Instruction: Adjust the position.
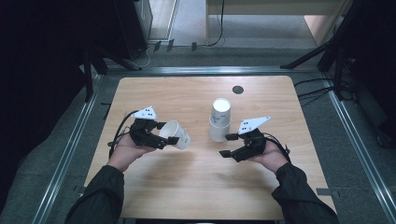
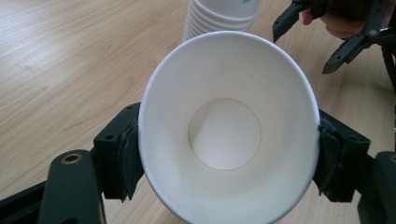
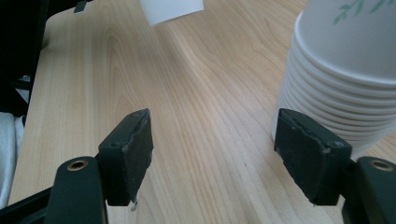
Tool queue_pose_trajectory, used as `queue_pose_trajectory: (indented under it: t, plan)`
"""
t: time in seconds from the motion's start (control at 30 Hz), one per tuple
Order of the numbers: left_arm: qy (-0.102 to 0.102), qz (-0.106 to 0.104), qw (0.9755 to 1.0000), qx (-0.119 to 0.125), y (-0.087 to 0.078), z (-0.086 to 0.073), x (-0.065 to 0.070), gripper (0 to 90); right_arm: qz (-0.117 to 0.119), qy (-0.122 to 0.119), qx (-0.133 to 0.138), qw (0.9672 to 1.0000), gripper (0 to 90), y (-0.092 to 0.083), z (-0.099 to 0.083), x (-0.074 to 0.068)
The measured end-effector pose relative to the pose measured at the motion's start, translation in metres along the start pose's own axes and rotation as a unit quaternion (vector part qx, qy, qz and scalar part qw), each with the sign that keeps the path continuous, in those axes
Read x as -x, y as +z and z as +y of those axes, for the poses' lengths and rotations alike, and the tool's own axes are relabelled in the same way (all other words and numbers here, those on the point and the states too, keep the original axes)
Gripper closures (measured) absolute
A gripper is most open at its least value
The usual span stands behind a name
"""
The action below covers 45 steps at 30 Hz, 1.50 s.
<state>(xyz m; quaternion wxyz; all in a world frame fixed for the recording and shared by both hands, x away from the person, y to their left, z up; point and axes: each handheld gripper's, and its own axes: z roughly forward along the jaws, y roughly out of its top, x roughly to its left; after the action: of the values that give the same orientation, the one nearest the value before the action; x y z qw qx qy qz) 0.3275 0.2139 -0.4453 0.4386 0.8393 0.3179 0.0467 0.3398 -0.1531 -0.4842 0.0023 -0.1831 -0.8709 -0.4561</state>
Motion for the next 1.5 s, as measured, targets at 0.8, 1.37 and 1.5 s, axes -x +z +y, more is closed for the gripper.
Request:
queue_pose_trajectory:
  t: [0.8, 1.37, 1.5]
  plan:
    - [-0.028, 0.052, 0.9981, -0.019, -0.026, -0.016, -0.028, 23.4, -0.042, 0.005, 0.002, 0.9991, 28.7, -0.021, -0.014, 0.020]
    - [-0.047, 0.109, 0.9921, -0.040, -0.035, -0.024, -0.047, 23.4, -0.057, 0.005, -0.002, 0.9983, 28.7, -0.023, -0.017, 0.023]
    - [-0.055, 0.125, 0.9893, -0.050, -0.033, -0.024, -0.055, 23.5, -0.058, 0.004, -0.003, 0.9983, 28.9, -0.023, -0.016, 0.023]
